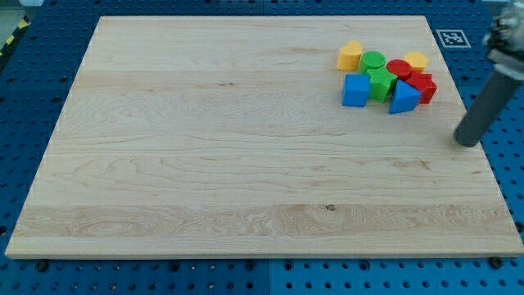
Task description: Move the blue cube towards the right
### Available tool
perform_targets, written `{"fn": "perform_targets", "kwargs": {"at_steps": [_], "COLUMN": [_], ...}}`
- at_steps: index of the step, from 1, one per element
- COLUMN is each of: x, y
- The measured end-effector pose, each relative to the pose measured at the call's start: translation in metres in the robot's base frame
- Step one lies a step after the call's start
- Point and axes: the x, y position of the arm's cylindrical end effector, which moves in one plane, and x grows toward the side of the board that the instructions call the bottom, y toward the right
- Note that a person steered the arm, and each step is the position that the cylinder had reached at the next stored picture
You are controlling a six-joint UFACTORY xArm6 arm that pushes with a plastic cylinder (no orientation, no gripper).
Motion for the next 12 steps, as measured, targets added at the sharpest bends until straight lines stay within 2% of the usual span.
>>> {"fn": "perform_targets", "kwargs": {"at_steps": [1,2,3,5,10,11,12], "x": [-0.021,-0.082,-0.121,-0.128,-0.173,-0.195,-0.237], "y": [-0.005,-0.010,-0.010,-0.026,-0.209,-0.238,-0.238]}}
